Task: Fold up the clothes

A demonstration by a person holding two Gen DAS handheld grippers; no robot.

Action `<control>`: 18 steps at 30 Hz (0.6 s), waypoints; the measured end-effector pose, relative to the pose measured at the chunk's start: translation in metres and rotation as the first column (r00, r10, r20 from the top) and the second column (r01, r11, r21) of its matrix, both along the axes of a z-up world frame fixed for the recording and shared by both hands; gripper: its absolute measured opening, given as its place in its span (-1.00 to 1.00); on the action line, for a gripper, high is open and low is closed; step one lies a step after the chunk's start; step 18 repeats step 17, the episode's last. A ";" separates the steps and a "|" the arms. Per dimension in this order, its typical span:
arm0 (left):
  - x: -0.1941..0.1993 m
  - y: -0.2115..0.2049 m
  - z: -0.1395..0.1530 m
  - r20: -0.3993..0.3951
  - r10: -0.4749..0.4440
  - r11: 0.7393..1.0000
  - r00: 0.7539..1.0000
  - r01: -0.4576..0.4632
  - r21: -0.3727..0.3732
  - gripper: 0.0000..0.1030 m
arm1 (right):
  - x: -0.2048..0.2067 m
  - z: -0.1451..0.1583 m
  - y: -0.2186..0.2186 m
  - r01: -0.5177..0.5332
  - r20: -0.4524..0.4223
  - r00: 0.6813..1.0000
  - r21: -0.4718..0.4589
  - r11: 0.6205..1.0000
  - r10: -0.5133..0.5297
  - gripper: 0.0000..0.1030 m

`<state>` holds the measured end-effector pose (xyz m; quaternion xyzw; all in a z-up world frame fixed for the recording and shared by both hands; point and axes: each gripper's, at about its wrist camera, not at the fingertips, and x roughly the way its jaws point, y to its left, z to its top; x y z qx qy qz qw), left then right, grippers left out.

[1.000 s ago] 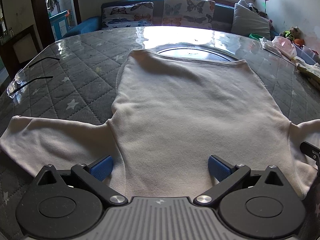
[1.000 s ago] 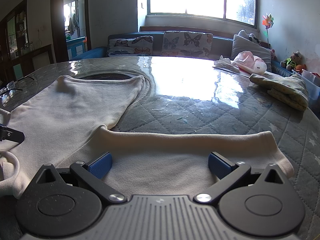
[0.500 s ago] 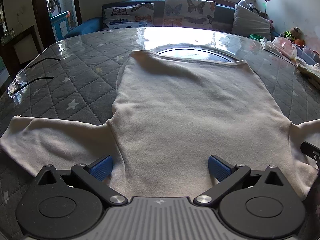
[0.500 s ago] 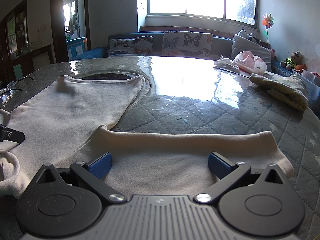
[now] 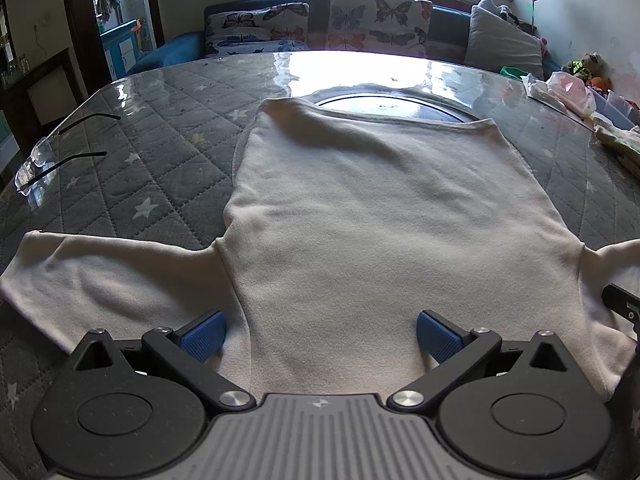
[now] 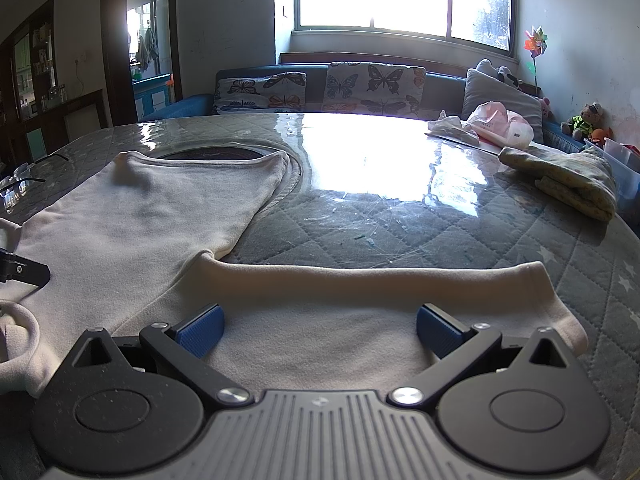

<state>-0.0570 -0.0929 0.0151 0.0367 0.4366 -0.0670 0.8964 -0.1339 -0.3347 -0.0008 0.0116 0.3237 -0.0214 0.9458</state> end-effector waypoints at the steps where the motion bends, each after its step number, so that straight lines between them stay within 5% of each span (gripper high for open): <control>1: 0.000 0.000 0.000 -0.001 0.000 1.000 1.000 0.000 0.000 1.00 | 0.000 0.000 0.000 0.000 0.000 1.000 0.000 1.000 0.000 1.00; 18: 0.003 -0.001 0.001 -0.018 0.000 1.000 1.000 0.000 0.003 1.00 | 0.000 0.000 0.000 0.000 0.000 1.000 0.001 1.000 0.000 1.00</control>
